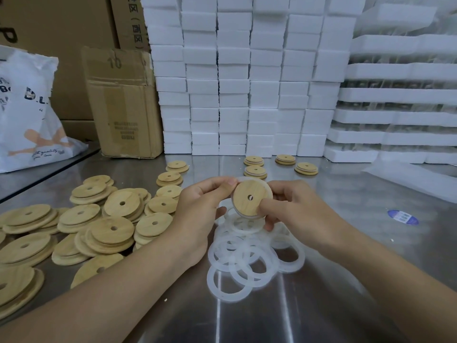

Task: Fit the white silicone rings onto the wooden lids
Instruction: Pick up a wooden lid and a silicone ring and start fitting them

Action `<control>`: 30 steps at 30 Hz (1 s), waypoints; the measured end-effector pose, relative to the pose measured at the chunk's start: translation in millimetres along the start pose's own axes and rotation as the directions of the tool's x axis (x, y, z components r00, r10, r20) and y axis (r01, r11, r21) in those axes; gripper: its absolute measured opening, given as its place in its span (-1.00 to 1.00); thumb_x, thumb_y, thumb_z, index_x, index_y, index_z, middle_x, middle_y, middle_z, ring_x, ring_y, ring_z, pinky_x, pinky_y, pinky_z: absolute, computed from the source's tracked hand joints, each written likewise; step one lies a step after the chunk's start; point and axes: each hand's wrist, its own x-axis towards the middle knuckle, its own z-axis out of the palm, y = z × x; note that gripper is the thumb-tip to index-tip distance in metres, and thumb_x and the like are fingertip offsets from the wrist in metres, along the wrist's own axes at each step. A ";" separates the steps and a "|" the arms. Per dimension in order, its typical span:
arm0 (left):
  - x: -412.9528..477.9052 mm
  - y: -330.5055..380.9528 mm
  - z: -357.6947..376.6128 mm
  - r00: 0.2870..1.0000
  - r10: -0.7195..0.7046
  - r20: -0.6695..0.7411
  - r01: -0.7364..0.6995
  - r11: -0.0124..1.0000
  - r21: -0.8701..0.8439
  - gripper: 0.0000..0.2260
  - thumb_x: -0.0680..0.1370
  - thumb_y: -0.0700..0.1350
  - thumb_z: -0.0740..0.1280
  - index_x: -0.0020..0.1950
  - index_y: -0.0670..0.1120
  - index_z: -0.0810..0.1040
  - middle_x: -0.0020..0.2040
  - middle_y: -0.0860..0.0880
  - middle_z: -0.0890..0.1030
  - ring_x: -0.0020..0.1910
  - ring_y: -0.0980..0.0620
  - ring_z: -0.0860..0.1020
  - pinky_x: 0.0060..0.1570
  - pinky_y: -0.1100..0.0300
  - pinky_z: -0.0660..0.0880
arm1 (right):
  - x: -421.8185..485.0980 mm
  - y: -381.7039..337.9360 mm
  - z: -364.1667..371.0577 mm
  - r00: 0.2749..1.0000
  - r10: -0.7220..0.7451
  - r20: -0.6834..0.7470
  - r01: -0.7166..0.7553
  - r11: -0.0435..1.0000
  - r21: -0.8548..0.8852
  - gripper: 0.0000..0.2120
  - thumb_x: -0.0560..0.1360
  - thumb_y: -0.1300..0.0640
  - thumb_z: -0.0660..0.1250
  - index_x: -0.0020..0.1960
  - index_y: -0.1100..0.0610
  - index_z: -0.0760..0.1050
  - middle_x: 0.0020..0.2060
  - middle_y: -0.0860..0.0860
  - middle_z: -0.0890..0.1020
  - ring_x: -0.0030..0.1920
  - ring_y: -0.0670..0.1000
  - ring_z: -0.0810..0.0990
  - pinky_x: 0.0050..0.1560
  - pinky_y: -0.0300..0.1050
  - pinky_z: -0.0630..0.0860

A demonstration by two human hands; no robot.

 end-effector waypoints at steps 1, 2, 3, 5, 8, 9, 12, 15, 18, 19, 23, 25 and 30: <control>-0.3 0.0 -0.3 1.000 0.011 0.014 -0.011 1.000 0.011 -0.90 0.63 -0.08 0.47 0.04 -0.04 0.79 0.04 0.00 0.79 0.07 0.12 0.68 0.08 0.11 0.49 | -0.1 0.5 -0.9 1.000 -0.005 -0.005 0.005 1.000 -0.013 -0.87 0.42 0.11 0.37 -0.17 -0.03 0.70 -0.34 0.07 0.64 -0.33 -0.06 0.61 -0.13 -0.08 0.48; -0.4 0.0 -0.4 0.999 0.024 0.026 -0.025 0.999 0.023 -0.90 0.63 -0.08 0.47 0.03 -0.04 0.79 0.03 0.00 0.79 0.04 0.13 0.68 0.06 0.11 0.50 | 0.2 1.5 -1.5 1.000 -0.009 -0.013 0.008 1.000 -0.029 -0.86 0.45 0.13 0.38 -0.18 -0.04 0.70 -0.35 0.09 0.64 -0.33 -0.05 0.60 -0.14 -0.06 0.47; -0.5 -0.2 -0.2 0.999 0.034 0.032 -0.035 0.999 0.031 -0.91 0.62 -0.09 0.48 0.03 -0.04 0.79 0.02 0.00 0.78 0.02 0.13 0.69 0.04 0.11 0.52 | 0.5 2.6 -1.9 1.000 -0.013 -0.023 0.012 0.999 -0.044 -0.85 0.47 0.15 0.39 -0.18 -0.05 0.69 -0.36 0.08 0.63 -0.33 -0.05 0.61 -0.14 -0.05 0.48; -0.3 -0.4 0.1 0.998 0.041 0.041 -0.043 0.998 0.035 -0.91 0.61 -0.08 0.49 0.00 -0.01 0.80 0.02 -0.02 0.78 0.02 0.10 0.68 0.01 0.10 0.54 | 1.4 4.3 -1.2 0.999 -0.026 -0.038 0.024 0.998 -0.061 -0.85 0.48 0.16 0.40 -0.18 -0.06 0.68 -0.38 -0.01 0.60 -0.33 -0.05 0.64 -0.14 -0.05 0.52; -0.4 -1.0 -0.4 0.997 0.054 0.059 -0.057 0.997 0.058 -0.92 0.60 -0.06 0.50 0.00 0.02 0.81 0.04 -0.03 0.79 0.06 0.06 0.69 0.01 0.08 0.55 | 0.9 5.3 0.1 0.997 -0.042 -0.058 0.037 0.996 -0.082 -0.89 0.43 0.10 0.38 -0.12 -0.04 0.68 -0.33 -0.02 0.62 -0.24 0.11 0.68 -0.08 0.11 0.62; -0.4 -1.4 -0.8 0.996 0.064 0.064 -0.068 0.995 0.067 -0.92 0.60 -0.06 0.50 0.00 0.02 0.81 0.04 -0.03 0.79 0.07 0.06 0.69 0.02 0.07 0.55 | 0.2 5.0 0.4 0.996 -0.054 -0.064 0.048 0.994 -0.094 -0.88 0.40 0.07 0.37 -0.11 -0.04 0.68 -0.30 0.01 0.64 -0.19 0.16 0.68 -0.05 0.17 0.63; -0.3 -2.1 -1.1 0.994 0.088 0.069 -0.094 0.993 0.079 -0.92 0.61 -0.06 0.49 0.00 0.02 0.80 0.03 -0.02 0.79 0.08 0.05 0.70 0.00 0.06 0.55 | -0.9 3.4 0.9 0.994 -0.083 -0.074 0.073 0.989 -0.130 -0.86 0.37 0.03 0.38 -0.10 -0.02 0.66 -0.24 0.05 0.67 -0.15 0.20 0.65 -0.03 0.27 0.63; -0.9 -1.5 0.0 0.992 0.101 0.070 -0.106 0.992 0.072 -0.92 0.63 -0.08 0.48 0.00 0.00 0.78 -0.01 0.03 0.78 0.03 0.09 0.69 -0.01 0.06 0.53 | -0.9 3.4 -0.5 0.992 -0.097 -0.076 0.083 0.983 -0.163 -0.84 0.37 0.00 0.37 -0.10 0.03 0.64 -0.21 0.11 0.66 -0.15 0.21 0.62 -0.03 0.30 0.60; -2.4 -0.2 0.7 0.990 0.116 0.083 -0.122 0.990 0.076 -0.94 0.63 -0.07 0.47 0.00 0.03 0.75 -0.05 0.06 0.76 -0.02 0.14 0.67 -0.04 0.07 0.49 | 0.7 6.4 -1.5 0.995 -0.085 -0.057 0.078 0.990 -0.114 -0.89 0.43 0.09 0.40 -0.07 0.07 0.64 -0.17 0.18 0.63 -0.19 0.19 0.57 -0.03 0.31 0.55; -2.7 0.7 0.5 0.989 0.116 0.089 -0.122 0.990 0.072 -0.96 0.62 -0.06 0.47 0.03 0.03 0.73 -0.05 0.06 0.76 -0.04 0.15 0.68 -0.05 0.09 0.48 | 1.4 7.5 -1.3 0.996 -0.074 -0.051 0.070 0.995 -0.073 -0.91 0.46 0.15 0.42 -0.04 0.07 0.66 -0.15 0.20 0.64 -0.21 0.13 0.57 -0.03 0.28 0.55; -3.2 3.6 -1.1 0.992 0.070 0.104 -0.070 0.998 0.001 -0.86 0.62 -0.06 0.47 0.17 0.05 0.70 0.01 -0.04 0.78 -0.06 0.09 0.69 -0.11 0.14 0.52 | 6.4 13.3 -2.3 0.994 -0.013 -0.105 0.024 0.994 0.110 -0.72 0.55 0.30 0.41 0.18 0.02 0.62 -0.16 0.17 0.71 -0.22 -0.03 0.67 -0.04 -0.04 0.57; -3.5 4.7 -1.0 0.993 0.048 0.110 -0.044 0.999 -0.030 -0.87 0.62 -0.07 0.47 0.16 0.04 0.74 0.07 -0.07 0.78 -0.04 0.05 0.71 -0.12 0.14 0.52 | 8.9 14.9 -4.6 0.987 0.013 -0.157 0.017 0.981 0.192 -0.73 0.57 0.30 0.41 0.20 0.03 0.60 -0.23 0.08 0.72 -0.24 -0.05 0.67 -0.07 -0.08 0.58; -4.2 6.1 0.3 0.981 0.002 0.194 0.005 0.999 -0.035 -0.82 0.64 -0.10 0.43 0.21 0.02 0.76 0.12 -0.10 0.78 -0.01 0.01 0.75 -0.15 0.21 0.56 | 11.7 17.0 -10.4 0.967 0.080 -0.242 0.006 0.942 0.335 -0.78 0.60 0.26 0.41 0.18 0.02 0.62 -0.31 -0.03 0.70 -0.32 -0.10 0.62 -0.20 -0.24 0.60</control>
